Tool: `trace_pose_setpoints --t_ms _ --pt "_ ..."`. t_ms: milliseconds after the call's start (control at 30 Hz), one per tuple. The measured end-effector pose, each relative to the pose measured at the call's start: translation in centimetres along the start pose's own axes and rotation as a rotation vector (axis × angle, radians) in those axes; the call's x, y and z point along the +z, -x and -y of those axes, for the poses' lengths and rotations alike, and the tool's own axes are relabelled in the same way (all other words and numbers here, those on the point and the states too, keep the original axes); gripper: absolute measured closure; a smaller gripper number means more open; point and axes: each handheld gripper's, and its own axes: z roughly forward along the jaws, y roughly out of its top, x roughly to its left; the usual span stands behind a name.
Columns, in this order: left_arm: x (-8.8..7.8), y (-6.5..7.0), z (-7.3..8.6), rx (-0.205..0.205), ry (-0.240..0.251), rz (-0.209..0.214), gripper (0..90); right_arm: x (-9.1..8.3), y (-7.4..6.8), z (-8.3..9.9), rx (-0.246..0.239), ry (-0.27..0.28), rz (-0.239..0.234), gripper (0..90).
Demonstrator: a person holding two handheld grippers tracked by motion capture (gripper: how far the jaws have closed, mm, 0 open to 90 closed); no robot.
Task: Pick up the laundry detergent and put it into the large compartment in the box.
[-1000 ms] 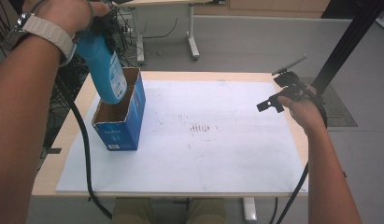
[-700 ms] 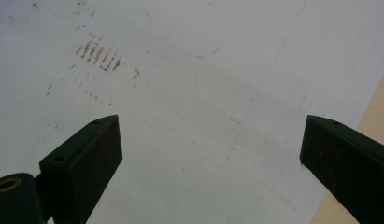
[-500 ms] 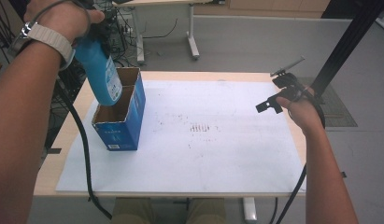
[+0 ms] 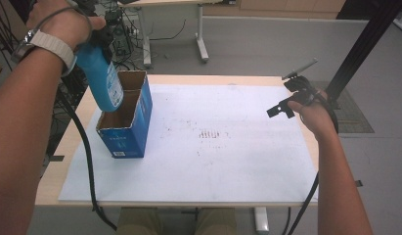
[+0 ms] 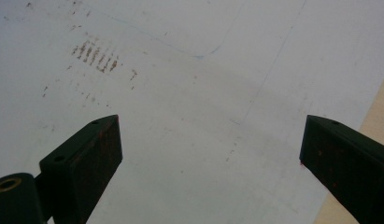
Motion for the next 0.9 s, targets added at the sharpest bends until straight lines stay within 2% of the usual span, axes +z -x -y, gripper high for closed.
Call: trace_pose_setpoints --t_ms 900 --pt "5.4 -1.0 -0.8 -0.014 -0.015 0.002 38.7 0.8 0.3 0.5 0.014 -0.009 -0.009 5.5"
